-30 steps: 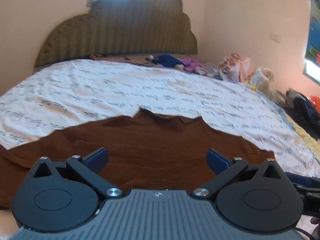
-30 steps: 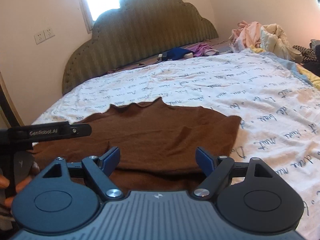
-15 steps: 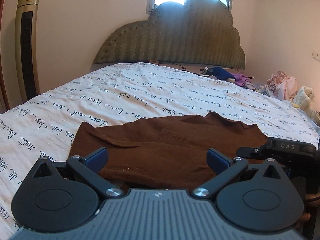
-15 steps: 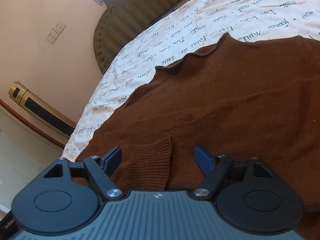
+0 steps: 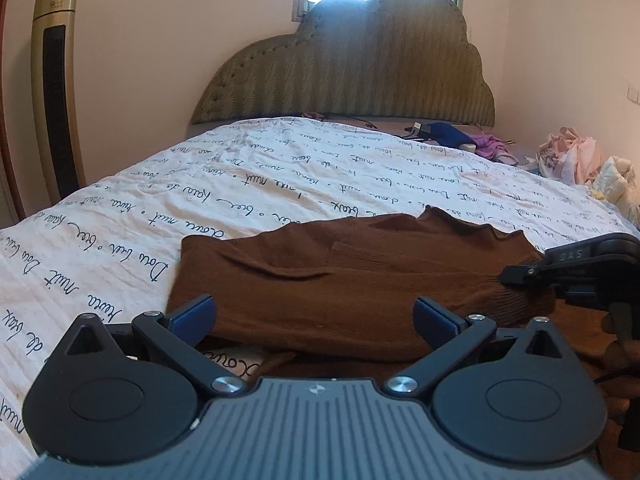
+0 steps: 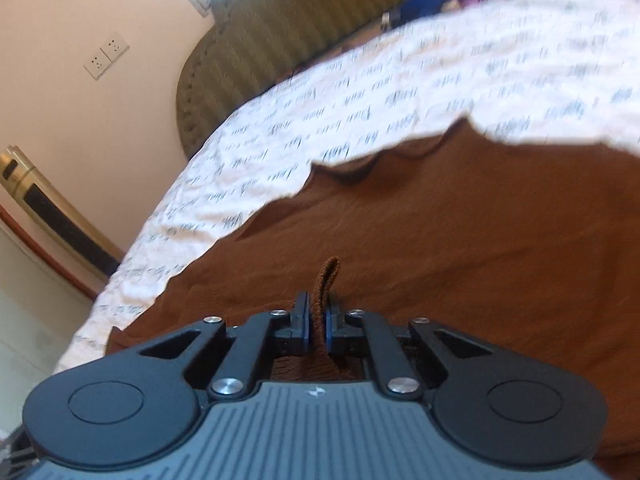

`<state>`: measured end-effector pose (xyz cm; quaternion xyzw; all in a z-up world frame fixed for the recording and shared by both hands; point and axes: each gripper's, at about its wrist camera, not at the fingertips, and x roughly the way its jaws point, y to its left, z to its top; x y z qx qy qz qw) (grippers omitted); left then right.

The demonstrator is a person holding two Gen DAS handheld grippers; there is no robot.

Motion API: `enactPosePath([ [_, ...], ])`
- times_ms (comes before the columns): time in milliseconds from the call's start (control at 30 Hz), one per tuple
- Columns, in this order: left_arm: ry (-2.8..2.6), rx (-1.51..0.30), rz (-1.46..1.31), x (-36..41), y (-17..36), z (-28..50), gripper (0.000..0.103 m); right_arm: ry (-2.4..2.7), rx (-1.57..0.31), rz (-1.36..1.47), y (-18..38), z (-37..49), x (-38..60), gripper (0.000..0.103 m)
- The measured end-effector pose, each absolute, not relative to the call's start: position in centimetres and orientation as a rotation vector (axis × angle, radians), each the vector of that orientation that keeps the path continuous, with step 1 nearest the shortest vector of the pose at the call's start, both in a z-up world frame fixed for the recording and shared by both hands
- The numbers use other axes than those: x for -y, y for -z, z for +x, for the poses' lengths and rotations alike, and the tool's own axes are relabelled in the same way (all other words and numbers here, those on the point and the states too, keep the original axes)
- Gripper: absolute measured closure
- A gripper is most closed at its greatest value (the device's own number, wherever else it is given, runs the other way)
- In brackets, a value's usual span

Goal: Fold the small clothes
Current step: 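Grasp the sweater side edge with the right gripper and fold inward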

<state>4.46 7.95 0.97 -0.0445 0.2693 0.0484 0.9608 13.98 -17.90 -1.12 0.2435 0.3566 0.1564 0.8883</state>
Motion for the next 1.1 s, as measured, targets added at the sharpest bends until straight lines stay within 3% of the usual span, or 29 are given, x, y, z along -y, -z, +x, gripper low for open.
enactPosePath([
  [300,-0.131,-0.574,-0.136,-9.2,-0.7,4.6,0.0,-0.119,-0.609,0.336,-2.6,11.8,23.1,0.096],
  [833,-0.123,-0.6,-0.1,-8.3,-0.3,4.7,0.0,0.09,-0.625,0.416,0.2,9.3,33.2,0.096],
  [1000,-0.119,-0.607,-0.078,-8.1,-0.1,4.8,0.0,0.076,-0.675,0.426,1.3,9.4,33.4,0.09],
  [1100,-0.131,-0.608,-0.067,-8.3,-0.2,4.9,0.0,0.131,-0.647,0.41,1.0,8.5,33.2,0.076],
])
